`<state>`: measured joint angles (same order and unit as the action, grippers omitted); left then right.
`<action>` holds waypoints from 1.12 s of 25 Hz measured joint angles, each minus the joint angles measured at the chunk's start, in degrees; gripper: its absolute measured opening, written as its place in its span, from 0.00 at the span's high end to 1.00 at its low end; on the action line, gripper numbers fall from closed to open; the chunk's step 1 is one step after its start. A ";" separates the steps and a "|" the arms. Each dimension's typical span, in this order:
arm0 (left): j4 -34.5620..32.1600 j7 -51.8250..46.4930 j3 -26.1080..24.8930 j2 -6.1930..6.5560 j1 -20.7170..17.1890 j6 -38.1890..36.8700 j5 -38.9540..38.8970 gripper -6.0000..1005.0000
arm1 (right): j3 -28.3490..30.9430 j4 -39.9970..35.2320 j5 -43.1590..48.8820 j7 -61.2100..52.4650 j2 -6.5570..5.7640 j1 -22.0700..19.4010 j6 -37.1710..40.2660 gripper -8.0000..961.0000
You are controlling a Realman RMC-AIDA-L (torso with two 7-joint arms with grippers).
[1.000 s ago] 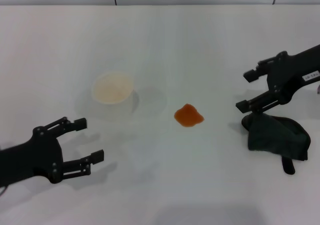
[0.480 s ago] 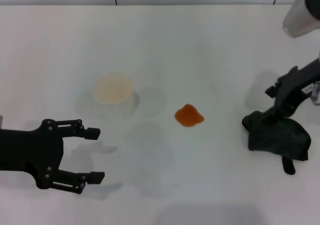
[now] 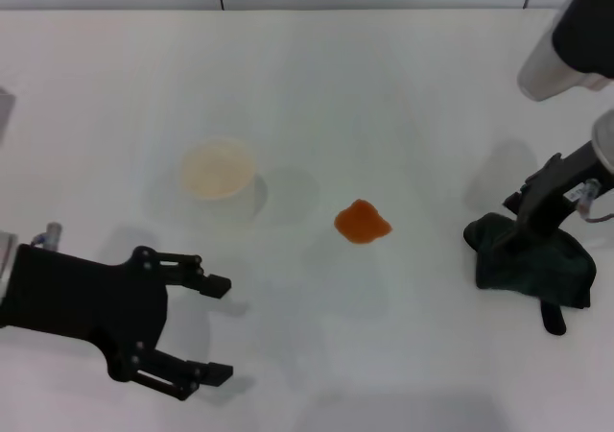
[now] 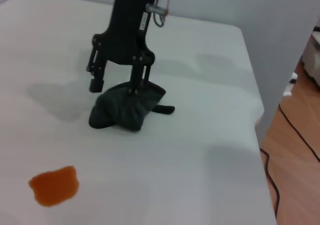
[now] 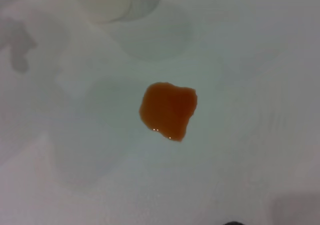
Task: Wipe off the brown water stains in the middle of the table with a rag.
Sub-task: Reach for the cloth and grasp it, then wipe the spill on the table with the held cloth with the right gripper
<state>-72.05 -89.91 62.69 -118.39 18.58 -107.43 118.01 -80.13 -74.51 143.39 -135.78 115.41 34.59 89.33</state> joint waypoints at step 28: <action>0.38 -0.17 0.59 -0.56 0.93 1.55 0.89 0.11 | -8.05 7.15 -1.06 1.96 0.46 6.24 -8.97 0.85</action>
<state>-71.67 -90.08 63.28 -118.95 19.51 -105.88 118.90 -88.18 -67.36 142.33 -133.83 115.87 40.83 80.36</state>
